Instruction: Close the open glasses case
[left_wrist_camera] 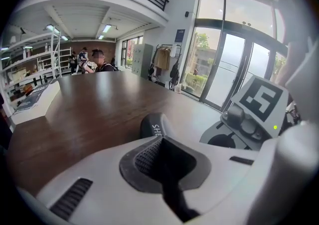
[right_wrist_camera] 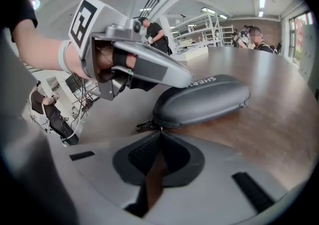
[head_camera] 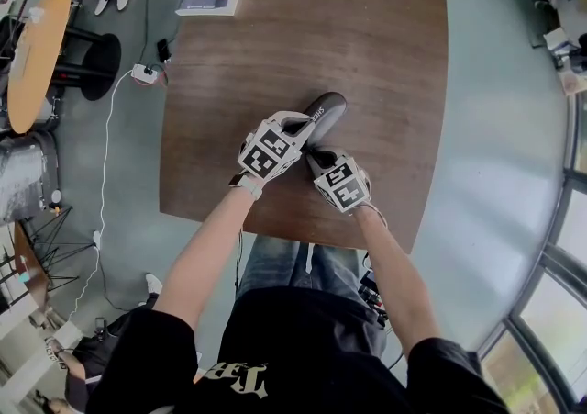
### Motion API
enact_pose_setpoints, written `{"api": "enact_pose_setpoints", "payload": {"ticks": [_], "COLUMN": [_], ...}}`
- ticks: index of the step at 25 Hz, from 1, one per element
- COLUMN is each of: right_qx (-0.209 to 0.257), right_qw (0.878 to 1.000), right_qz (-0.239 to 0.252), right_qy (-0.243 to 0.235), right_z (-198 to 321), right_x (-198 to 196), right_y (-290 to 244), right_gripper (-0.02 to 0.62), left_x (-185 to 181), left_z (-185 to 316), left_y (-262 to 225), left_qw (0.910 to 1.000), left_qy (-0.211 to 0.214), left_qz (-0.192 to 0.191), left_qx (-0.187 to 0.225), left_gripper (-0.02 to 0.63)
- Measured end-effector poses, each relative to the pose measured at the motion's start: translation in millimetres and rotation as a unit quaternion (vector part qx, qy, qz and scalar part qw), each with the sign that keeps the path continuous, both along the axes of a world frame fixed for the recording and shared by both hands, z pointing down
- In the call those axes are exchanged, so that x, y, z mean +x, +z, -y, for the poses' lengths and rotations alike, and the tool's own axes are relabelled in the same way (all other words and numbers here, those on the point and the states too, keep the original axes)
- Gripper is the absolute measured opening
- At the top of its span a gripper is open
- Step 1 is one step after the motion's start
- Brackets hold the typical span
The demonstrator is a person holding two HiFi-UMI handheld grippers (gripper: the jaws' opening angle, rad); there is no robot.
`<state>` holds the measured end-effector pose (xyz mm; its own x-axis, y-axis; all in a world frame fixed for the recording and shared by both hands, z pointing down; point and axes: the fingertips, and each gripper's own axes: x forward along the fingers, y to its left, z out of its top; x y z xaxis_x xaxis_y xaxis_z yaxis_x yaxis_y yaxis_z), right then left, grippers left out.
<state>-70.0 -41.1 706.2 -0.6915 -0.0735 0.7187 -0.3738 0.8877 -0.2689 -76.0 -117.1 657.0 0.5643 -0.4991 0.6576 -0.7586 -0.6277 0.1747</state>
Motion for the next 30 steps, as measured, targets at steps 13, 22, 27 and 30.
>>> {"api": "enact_pose_setpoints", "payload": {"ticks": [13,22,27,30], "right_qx": [-0.02,-0.036,-0.045,-0.051], "right_qw": [0.993,0.979,0.972,0.969], "right_qz": [-0.015,-0.05,-0.05,-0.049], "right_qy": [0.112,0.196,0.223,0.236], "right_z": [-0.3,-3.0,-4.9,-6.8], "right_x": [-2.0,1.2,-4.4,-6.5], "right_y": [-6.2,0.7,-0.7,-2.0], "right_gripper": [-0.011,-0.011,-0.011,-0.011], "left_x": [-5.5,1.2,0.2,1.1], "left_z": [2.3,0.9,-0.6,-1.1], "left_y": [1.7,1.0,2.6,1.5], "left_qw": [0.9998,0.9982,0.9983,0.9981], "left_qy": [0.009,-0.004,-0.005,-0.008], "left_qz": [-0.004,-0.029,-0.027,-0.033], "left_qx": [-0.017,-0.052,-0.051,-0.051], "left_gripper": [0.006,0.006,0.006,0.006]}}
